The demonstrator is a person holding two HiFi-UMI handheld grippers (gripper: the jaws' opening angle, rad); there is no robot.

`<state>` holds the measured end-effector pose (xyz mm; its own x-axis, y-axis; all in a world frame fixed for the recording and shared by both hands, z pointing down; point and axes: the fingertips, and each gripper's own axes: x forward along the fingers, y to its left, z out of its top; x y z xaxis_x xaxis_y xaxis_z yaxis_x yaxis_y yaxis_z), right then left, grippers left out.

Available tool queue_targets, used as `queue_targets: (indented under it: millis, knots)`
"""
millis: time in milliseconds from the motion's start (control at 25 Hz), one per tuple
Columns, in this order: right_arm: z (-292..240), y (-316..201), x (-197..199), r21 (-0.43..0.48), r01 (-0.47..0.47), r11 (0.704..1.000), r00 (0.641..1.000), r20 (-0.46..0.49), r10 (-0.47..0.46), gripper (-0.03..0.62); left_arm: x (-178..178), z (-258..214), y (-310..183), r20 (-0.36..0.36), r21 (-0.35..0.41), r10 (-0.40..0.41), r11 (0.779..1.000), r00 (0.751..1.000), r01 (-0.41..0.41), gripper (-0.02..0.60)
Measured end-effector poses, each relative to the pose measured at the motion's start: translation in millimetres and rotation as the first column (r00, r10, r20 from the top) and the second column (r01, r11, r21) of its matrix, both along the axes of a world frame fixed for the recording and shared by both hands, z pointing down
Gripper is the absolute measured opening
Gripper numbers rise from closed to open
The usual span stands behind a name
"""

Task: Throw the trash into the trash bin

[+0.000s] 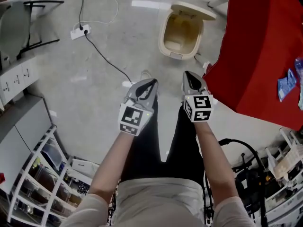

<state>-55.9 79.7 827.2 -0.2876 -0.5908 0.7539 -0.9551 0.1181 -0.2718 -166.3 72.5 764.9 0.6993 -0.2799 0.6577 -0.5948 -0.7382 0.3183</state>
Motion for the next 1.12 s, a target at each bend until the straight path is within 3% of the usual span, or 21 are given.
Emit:
queue_targets:
  millis: [480,880,1120]
  knots:
    - [-166.8,20.8,30.3,0.091,-0.017,0.996,1.0,0.001,0.017,0.002,14.9,-148.9,15.9,-0.053,0.02,0.008,1.0,0.999,-0.007,0.003]
    - [-310.9,66.9,39.1,0.204,0.006,0.979,1.0,-0.027,-0.001,0.002,17.8,-281.7,44.9,-0.088,0.06,0.112,0.992,0.99,-0.107,0.003]
    - [-355.2,86.1,43.1,0.266,-0.031,0.964,0.999,-0.032,0.04,0.002,4.3,-308.2,59.9,-0.117,0.065,0.116,0.992,0.986,-0.109,0.003]
